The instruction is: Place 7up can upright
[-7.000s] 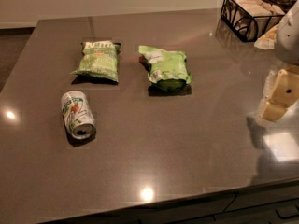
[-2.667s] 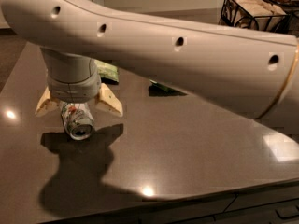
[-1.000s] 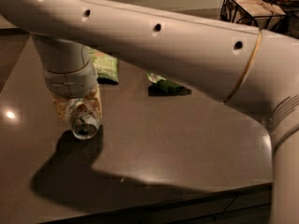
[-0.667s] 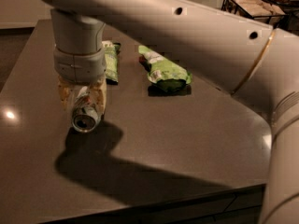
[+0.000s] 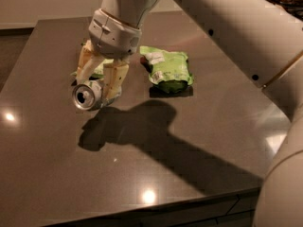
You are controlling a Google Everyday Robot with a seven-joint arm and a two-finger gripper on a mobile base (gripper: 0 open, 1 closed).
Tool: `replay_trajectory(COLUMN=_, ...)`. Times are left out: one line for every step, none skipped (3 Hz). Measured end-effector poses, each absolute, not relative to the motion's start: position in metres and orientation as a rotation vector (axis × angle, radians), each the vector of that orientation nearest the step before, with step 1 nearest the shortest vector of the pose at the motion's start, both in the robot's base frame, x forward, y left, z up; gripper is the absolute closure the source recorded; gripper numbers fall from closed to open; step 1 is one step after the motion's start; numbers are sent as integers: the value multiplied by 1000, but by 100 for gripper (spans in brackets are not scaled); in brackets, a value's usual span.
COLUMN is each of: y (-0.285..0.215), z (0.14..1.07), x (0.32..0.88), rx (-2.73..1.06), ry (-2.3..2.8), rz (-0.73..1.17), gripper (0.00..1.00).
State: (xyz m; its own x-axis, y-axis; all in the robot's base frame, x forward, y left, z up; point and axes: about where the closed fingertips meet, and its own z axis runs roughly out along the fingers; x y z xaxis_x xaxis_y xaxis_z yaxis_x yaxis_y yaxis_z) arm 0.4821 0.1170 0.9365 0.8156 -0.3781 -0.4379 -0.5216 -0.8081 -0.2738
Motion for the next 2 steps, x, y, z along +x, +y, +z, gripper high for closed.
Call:
replay_trajectory(y=105, z=950, x=486, rx=-2414, ry=951, rz=691, gripper=100)
replay_trajectory(y=89, z=955, x=487, rx=-2173, ry=1241, rz=853, gripper=100)
